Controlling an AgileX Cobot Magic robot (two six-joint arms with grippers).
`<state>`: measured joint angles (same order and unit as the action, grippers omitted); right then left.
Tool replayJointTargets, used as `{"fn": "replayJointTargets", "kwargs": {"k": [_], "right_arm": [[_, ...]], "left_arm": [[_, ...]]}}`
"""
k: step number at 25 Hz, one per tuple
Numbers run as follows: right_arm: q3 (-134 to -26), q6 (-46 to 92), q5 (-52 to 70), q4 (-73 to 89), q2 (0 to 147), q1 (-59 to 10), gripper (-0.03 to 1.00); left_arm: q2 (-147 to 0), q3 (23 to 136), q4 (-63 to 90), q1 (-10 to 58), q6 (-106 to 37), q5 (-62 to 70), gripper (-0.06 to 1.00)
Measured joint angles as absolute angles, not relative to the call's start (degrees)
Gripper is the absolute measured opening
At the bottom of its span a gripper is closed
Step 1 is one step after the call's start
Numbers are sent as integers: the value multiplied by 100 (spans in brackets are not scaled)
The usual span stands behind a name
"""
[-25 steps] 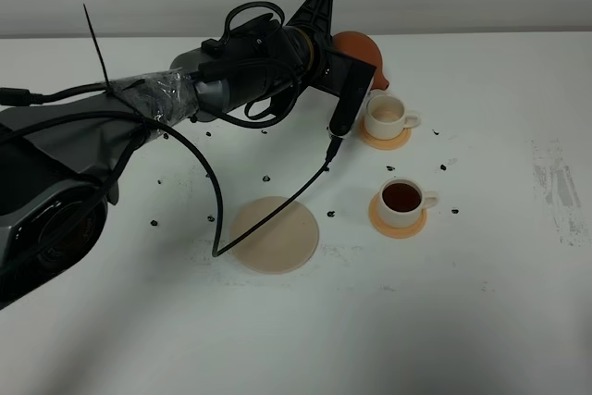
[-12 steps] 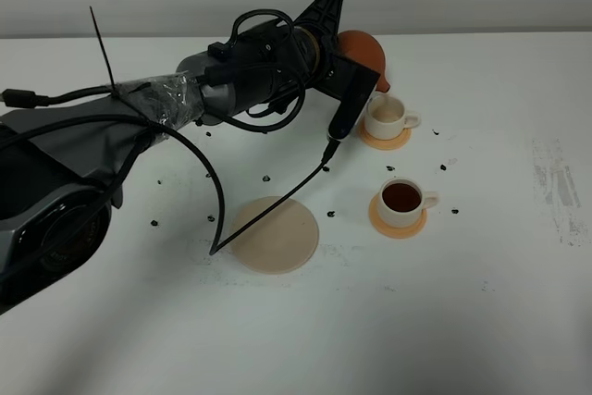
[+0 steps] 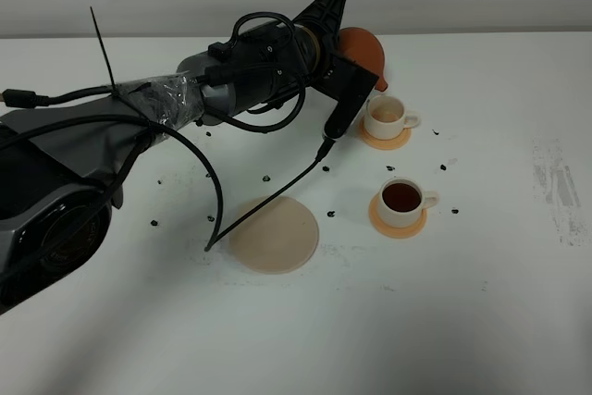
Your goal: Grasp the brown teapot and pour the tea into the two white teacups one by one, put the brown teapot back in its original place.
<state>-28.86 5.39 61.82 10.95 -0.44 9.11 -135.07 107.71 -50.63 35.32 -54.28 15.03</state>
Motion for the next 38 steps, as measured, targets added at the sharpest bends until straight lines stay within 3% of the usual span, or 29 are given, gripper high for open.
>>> {"fn": "replayJointTargets", "kwargs": {"k": [38], "right_arm": [[-2886,539,6182,1095,-44,911,51]], "left_arm": [[-13680,10771,-5679,3607,-5951,1251,12]]}}
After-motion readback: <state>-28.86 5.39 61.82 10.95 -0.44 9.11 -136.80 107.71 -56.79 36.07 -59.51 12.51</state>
